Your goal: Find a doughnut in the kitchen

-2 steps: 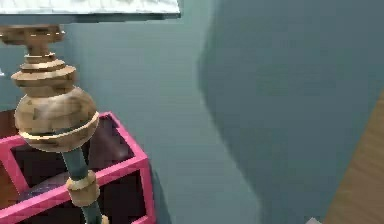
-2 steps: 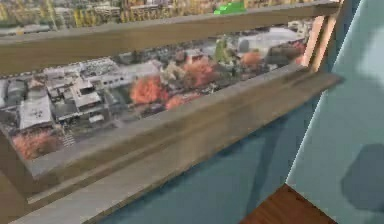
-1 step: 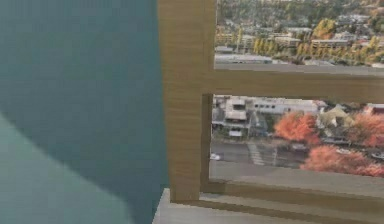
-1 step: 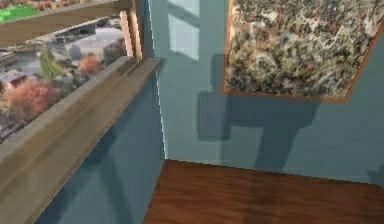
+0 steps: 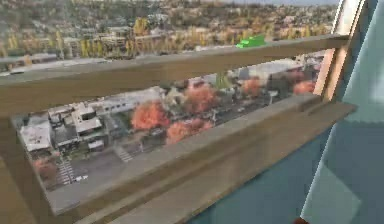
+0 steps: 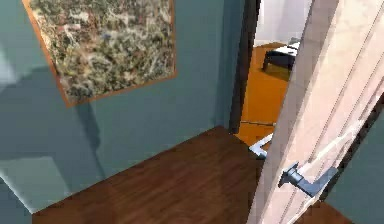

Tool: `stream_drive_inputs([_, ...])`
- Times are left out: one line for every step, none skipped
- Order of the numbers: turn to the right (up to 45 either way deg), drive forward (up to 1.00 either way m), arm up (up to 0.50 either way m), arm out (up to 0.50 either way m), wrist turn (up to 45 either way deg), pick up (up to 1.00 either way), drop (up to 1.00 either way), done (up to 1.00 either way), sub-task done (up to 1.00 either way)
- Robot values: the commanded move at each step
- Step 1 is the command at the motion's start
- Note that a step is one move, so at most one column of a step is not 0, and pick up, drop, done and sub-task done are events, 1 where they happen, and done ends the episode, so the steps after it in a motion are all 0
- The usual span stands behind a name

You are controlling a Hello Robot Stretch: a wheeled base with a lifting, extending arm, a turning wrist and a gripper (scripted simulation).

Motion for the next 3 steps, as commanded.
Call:
stream_drive_inputs([45.0, 0.0, 0.0, 0.0, 0.0, 0.0, 0.0, 0.0, 0.0])
stream_drive_inputs([45.0, 0.0, 0.0, 0.0, 0.0, 0.0, 0.0, 0.0, 0.0])
stream_drive_inputs([9.0, 0.0, 0.0, 0.0, 0.0, 0.0, 0.0, 0.0, 0.0])
